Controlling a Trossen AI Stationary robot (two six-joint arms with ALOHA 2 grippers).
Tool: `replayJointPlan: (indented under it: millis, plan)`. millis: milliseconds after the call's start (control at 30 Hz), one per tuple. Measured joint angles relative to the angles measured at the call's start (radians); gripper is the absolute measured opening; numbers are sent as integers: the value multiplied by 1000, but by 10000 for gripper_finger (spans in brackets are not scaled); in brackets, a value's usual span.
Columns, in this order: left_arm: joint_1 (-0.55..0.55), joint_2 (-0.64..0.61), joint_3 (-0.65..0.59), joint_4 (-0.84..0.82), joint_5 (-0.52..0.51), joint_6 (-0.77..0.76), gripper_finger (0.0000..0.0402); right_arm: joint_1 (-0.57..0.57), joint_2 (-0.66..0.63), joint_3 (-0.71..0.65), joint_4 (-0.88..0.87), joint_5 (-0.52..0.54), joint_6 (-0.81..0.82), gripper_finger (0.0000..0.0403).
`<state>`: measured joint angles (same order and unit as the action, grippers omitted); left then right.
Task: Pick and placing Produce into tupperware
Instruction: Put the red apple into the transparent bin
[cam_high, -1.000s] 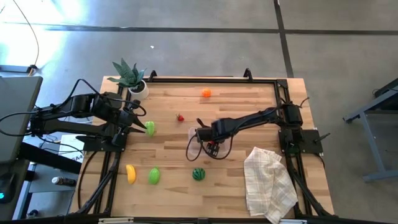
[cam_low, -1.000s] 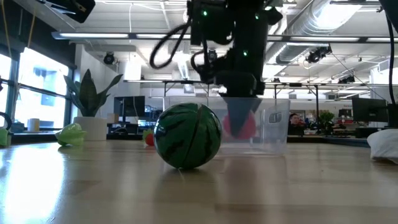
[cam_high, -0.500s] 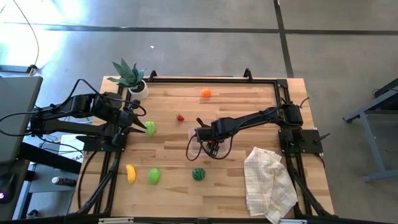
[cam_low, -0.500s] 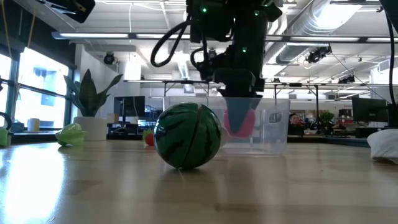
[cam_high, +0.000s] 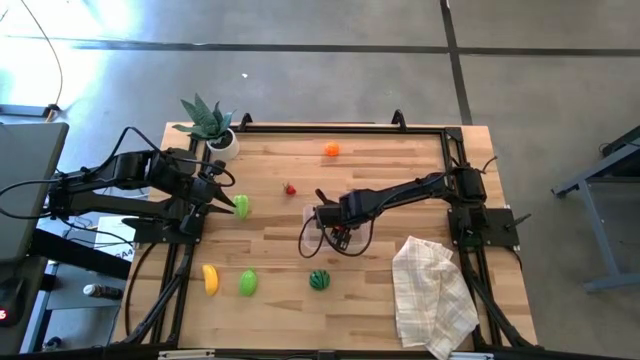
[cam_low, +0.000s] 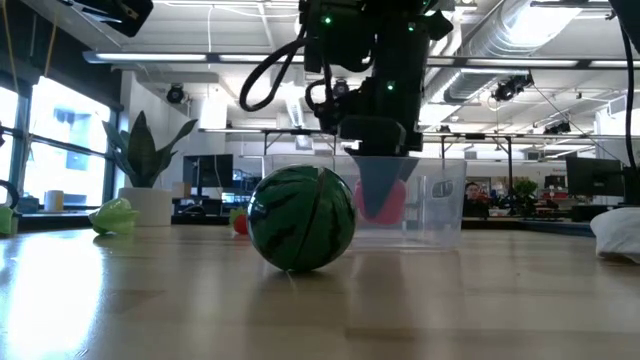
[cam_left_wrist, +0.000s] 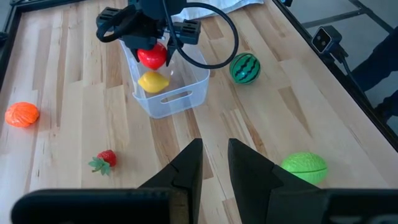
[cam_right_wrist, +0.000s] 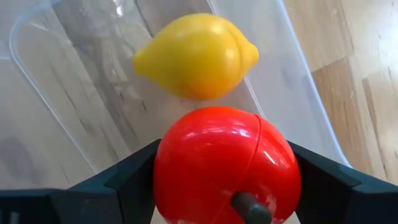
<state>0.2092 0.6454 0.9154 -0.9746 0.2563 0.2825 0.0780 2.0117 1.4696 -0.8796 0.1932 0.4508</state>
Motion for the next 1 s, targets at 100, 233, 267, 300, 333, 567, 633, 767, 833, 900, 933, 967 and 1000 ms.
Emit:
replayJointPlan:
  millis: [100,233,267,300,333,567,633,767,833,900,933,967,1000]
  plan:
    - [0,0,0,0,0,0,67,0,0,0,2,-7,26,287]
    - [0,0,0,0,0,0,67,0,0,0,17,-10,32,287]
    - [0,0,0,0,0,0,67,0,0,0,17,-10,38,287]
    - [0,0,0,0,0,0,67,0,0,0,17,-10,42,287]
    - [0,0,0,0,0,0,67,0,0,0,17,-10,45,287]
    - [0,0,0,0,0,0,67,3,0,0,17,-11,71,287]
    - [0,0,0,0,0,0,67,3,1,0,26,-11,73,287]
    - [0,0,0,0,0,0,67,2,2,-24,54,-14,71,287]
    - [0,0,0,0,0,0,67,-2,4,-48,62,-40,80,287]
    - [0,0,0,0,0,0,67,-3,4,-62,95,-51,84,287]
    - [0,0,0,0,0,0,67,-3,2,-70,107,-56,85,287]
    - [0,0,0,0,0,0,67,-3,1,-76,114,-58,90,287]
    - [0,0,0,0,0,0,67,-3,0,-77,115,-59,93,287]
